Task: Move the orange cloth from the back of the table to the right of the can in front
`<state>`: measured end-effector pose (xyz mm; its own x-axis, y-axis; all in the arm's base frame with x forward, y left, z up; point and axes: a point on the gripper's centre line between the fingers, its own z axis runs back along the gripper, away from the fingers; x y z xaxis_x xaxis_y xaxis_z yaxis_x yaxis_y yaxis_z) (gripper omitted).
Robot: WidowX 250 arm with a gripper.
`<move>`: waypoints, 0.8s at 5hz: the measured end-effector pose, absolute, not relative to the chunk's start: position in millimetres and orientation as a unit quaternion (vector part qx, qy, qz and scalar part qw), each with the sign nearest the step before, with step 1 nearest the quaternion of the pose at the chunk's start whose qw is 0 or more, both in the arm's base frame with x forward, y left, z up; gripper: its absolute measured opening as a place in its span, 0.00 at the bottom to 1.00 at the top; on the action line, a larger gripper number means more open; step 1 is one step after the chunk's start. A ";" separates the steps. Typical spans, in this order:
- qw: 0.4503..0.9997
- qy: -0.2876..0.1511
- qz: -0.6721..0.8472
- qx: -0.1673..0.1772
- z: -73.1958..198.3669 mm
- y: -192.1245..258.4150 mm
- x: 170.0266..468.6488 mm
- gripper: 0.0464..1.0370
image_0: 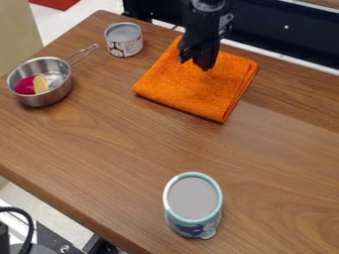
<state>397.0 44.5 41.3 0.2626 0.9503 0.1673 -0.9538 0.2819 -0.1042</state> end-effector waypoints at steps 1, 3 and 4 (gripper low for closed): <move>0.788 -0.076 0.610 0.014 38.2 55.3 391.5 0.01; 0.788 -0.057 0.613 0.025 22.9 60.4 387.9 0.01; 0.796 -0.056 0.602 0.024 14.9 56.6 389.8 0.01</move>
<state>389.8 56.6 14.9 0.2694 0.9558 0.1181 -0.9612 0.2745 -0.0287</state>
